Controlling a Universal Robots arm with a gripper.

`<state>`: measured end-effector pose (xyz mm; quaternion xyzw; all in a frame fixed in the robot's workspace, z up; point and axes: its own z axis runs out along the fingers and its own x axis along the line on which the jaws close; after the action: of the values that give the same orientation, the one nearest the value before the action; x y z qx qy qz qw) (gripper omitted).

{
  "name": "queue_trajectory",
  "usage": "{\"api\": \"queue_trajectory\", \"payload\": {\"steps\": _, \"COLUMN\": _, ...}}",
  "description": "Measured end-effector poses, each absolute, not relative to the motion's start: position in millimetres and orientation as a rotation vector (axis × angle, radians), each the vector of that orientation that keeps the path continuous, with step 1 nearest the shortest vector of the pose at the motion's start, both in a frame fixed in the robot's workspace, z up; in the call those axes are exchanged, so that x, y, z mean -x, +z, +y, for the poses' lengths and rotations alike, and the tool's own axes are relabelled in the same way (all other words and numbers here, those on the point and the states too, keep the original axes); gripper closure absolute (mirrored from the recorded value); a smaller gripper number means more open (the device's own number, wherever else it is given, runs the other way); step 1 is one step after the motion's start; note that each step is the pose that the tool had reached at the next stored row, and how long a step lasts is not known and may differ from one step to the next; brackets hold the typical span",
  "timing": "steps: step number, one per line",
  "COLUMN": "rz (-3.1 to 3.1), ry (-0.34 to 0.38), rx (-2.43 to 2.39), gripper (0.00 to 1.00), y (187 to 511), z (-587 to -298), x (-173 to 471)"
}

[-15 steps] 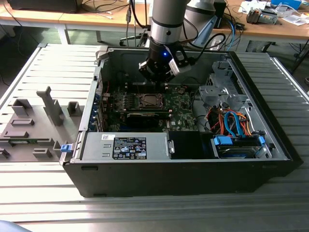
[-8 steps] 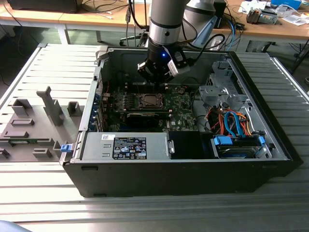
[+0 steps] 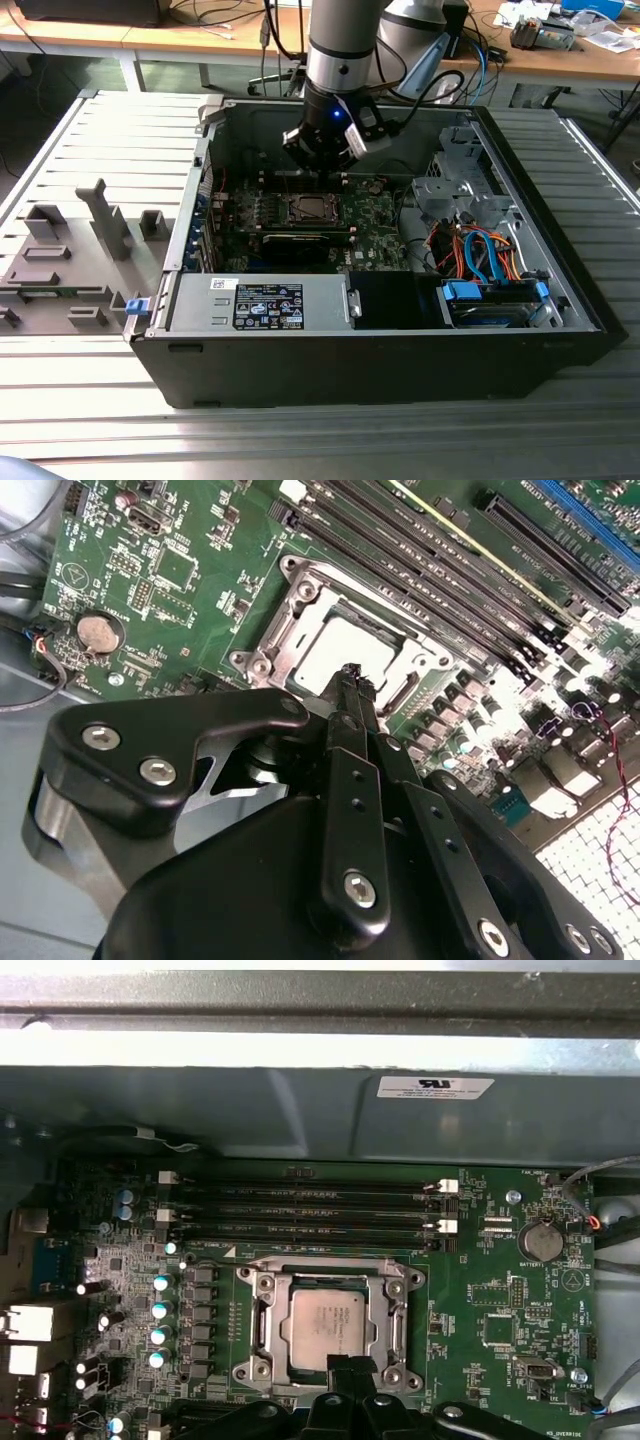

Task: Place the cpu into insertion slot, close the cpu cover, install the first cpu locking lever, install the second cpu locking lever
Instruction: 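Install the first cpu locking lever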

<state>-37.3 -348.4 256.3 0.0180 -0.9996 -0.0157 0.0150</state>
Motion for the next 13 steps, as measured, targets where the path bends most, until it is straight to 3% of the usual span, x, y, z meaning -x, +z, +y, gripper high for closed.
{"api": "queue_trajectory", "payload": {"steps": 13, "rz": -3.111, "ry": -0.049, "rx": -0.056, "gripper": 0.89, "y": 256.3, "z": -348.4, "x": 40.1}}
